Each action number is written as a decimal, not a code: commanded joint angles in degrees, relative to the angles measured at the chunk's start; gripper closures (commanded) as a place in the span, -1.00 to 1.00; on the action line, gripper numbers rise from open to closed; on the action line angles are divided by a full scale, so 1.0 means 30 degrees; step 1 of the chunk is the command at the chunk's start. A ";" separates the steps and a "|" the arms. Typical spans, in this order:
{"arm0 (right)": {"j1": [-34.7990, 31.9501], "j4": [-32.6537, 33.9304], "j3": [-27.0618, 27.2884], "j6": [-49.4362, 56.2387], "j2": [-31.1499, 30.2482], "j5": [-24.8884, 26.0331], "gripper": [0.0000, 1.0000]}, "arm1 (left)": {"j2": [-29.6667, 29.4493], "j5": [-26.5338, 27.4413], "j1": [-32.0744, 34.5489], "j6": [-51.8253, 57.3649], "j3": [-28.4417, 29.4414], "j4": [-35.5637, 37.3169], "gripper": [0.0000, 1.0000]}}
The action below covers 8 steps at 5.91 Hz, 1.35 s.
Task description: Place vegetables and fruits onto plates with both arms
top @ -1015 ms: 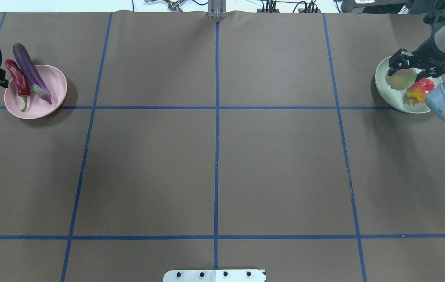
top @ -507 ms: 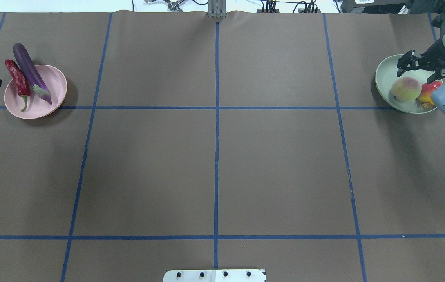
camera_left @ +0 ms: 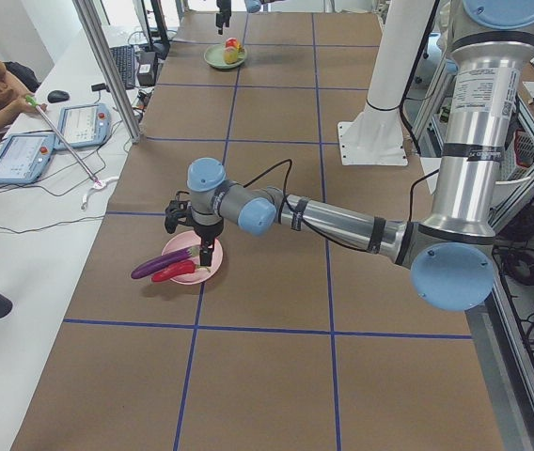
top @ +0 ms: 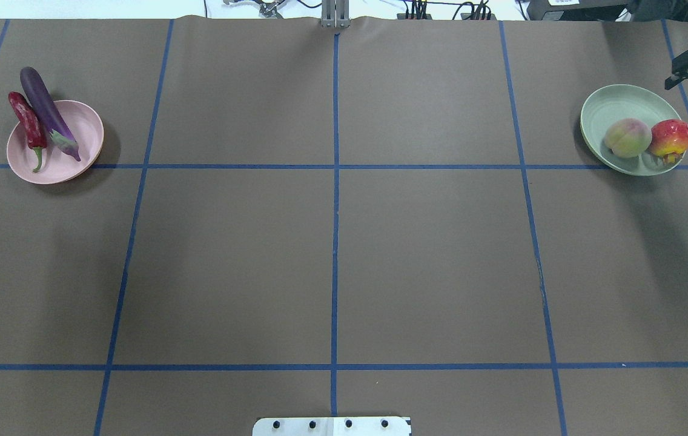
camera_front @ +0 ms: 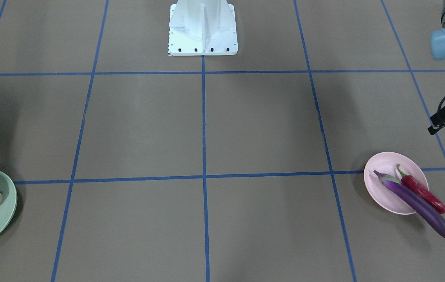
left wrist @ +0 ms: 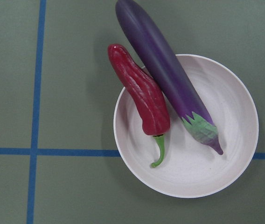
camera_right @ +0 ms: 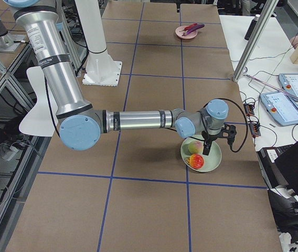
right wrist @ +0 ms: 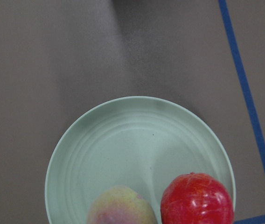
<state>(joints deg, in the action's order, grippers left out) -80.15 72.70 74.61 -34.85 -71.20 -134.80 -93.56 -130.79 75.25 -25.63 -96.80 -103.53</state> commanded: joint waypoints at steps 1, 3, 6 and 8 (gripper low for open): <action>-0.2011 0.3054 0.2127 0.4354 -0.1337 -0.0592 -1.00 | 0.0892 -0.0378 0.1598 0.3515 0.0300 0.0258 -1.00; -0.3188 0.5178 0.3660 0.8346 -0.2892 -0.0622 -1.00 | 0.0837 -0.1253 0.3503 0.5406 0.2140 0.0464 -1.00; -0.3545 0.5269 0.6825 0.8804 -0.6088 -0.0621 -1.00 | 0.0865 -0.2427 0.4243 0.5645 0.0866 0.3766 -1.00; -0.3110 0.5270 0.6857 0.8804 -0.5947 -0.0622 -1.00 | 0.0837 -0.2429 0.4244 0.5732 0.0713 0.4245 -1.00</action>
<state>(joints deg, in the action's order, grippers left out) -90.29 88.49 94.98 -8.45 -89.10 -136.66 -91.00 -138.04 87.93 -8.59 -94.42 -91.37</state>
